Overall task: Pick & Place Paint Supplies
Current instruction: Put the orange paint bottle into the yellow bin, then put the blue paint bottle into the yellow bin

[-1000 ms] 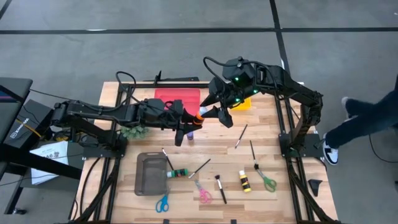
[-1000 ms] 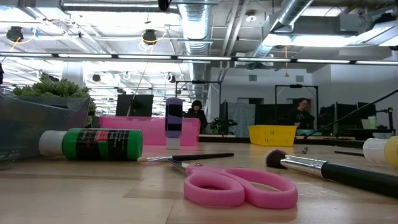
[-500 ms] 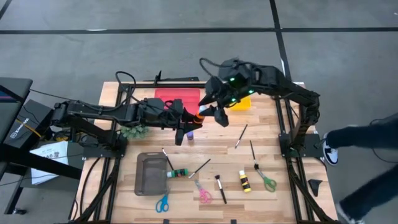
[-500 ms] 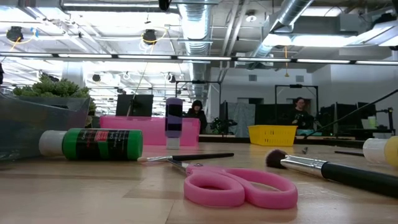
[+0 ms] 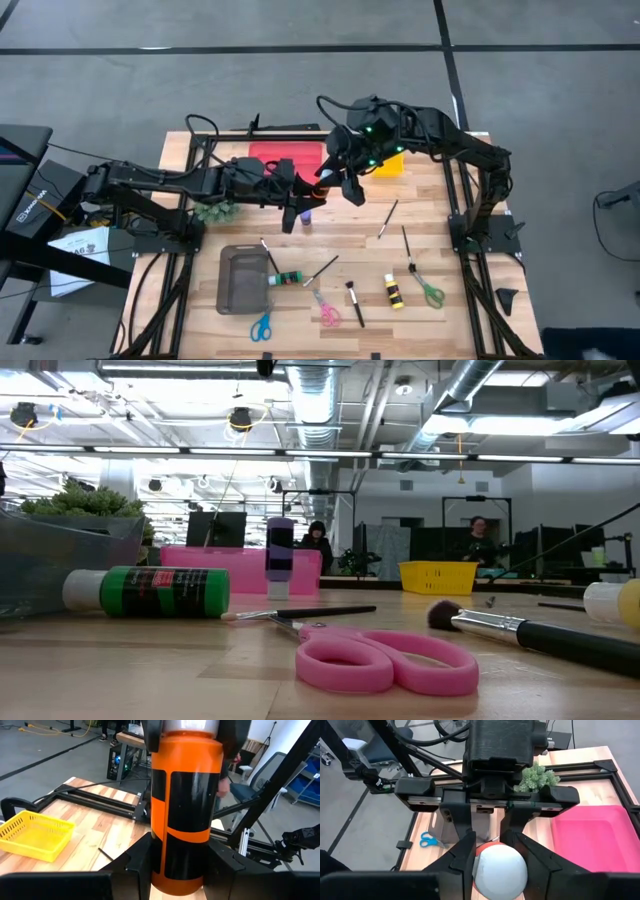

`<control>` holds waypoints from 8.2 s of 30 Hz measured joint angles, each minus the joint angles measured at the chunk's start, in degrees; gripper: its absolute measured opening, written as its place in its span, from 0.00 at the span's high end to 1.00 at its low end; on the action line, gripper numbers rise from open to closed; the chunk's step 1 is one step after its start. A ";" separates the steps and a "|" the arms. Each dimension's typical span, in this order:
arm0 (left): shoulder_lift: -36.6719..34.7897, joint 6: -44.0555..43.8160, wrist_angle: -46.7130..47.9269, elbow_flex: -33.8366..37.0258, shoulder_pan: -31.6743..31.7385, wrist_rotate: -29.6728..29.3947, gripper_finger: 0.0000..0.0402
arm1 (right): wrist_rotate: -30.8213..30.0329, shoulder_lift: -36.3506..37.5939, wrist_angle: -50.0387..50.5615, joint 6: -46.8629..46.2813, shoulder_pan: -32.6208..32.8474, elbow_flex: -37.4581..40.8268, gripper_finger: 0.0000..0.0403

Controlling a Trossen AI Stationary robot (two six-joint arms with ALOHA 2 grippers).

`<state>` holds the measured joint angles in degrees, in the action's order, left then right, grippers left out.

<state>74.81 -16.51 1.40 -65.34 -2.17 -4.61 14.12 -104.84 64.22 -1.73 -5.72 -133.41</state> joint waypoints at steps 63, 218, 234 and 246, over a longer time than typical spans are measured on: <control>-0.31 -6.13 23.07 0.05 1.18 -9.61 0.48 | -14.17 19.77 -40.44 0.49 -45.79 75.90 0.73; 17.40 14.53 20.07 7.93 6.77 1.38 0.32 | 3.81 62.22 -26.94 -27.88 -21.66 81.18 0.49; 17.40 11.23 17.01 8.90 6.80 1.16 0.57 | 3.07 62.20 -26.96 -28.14 -21.66 81.18 0.49; 16.13 -2.61 7.25 8.90 8.04 1.49 0.68 | 2.31 62.20 -31.08 -28.08 -21.38 81.18 0.49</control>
<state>90.94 -19.12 8.65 -56.45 5.86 -3.11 16.43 -42.63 33.14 -29.80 -27.09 -52.23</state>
